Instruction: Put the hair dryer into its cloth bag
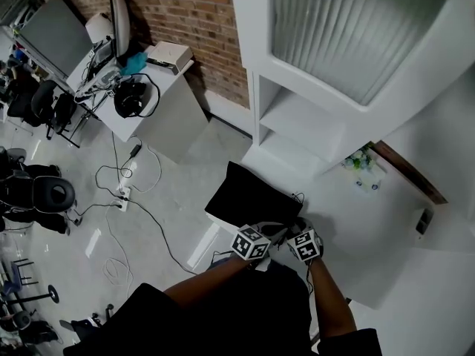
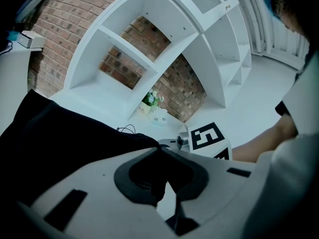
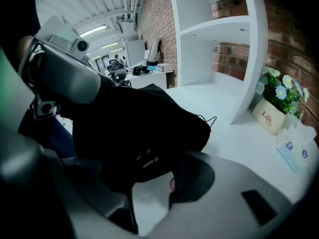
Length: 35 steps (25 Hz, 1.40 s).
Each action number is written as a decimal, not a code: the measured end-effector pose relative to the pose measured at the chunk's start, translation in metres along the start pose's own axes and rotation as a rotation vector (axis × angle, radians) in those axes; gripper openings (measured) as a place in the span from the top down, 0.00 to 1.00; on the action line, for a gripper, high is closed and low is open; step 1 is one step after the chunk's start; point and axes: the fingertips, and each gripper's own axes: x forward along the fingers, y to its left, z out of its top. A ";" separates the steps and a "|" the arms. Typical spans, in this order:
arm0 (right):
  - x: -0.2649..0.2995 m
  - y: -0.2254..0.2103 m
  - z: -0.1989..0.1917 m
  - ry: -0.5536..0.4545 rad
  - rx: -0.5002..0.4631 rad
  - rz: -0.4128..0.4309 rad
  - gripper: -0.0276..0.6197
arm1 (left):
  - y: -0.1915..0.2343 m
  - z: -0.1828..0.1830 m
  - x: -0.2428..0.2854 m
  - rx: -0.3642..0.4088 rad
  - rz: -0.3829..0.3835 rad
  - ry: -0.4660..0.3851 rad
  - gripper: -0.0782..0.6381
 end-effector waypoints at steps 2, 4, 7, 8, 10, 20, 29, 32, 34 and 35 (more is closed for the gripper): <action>0.005 0.002 0.007 -0.009 -0.006 0.009 0.69 | 0.000 0.004 -0.001 -0.007 -0.001 -0.014 0.84; 0.011 0.004 0.015 -0.019 -0.004 0.012 0.69 | 0.001 0.008 -0.003 -0.011 -0.001 -0.023 0.84; 0.020 0.007 0.023 -0.034 -0.006 0.020 0.69 | 0.005 0.012 -0.005 -0.041 0.006 -0.048 0.84; 0.022 0.009 0.025 -0.040 -0.008 0.028 0.69 | 0.007 0.013 -0.007 -0.052 0.007 -0.058 0.84; 0.029 0.013 0.029 -0.045 -0.013 0.043 0.69 | 0.008 0.016 -0.011 -0.060 0.008 -0.069 0.84; 0.052 0.023 0.025 -0.035 -0.027 0.084 0.67 | 0.022 0.014 -0.027 -0.066 0.036 -0.077 0.84; 0.035 0.027 0.024 -0.040 0.008 0.055 0.56 | 0.029 0.011 -0.035 -0.034 0.047 -0.064 0.84; 0.025 0.026 0.022 -0.059 0.029 0.033 0.56 | 0.030 0.009 -0.036 -0.024 0.043 -0.061 0.84; 0.017 0.026 0.019 -0.073 0.061 0.012 0.56 | 0.028 0.008 -0.037 -0.017 0.035 -0.060 0.84; 0.012 0.026 0.018 -0.084 0.080 0.000 0.56 | 0.026 0.008 -0.038 -0.012 0.033 -0.058 0.84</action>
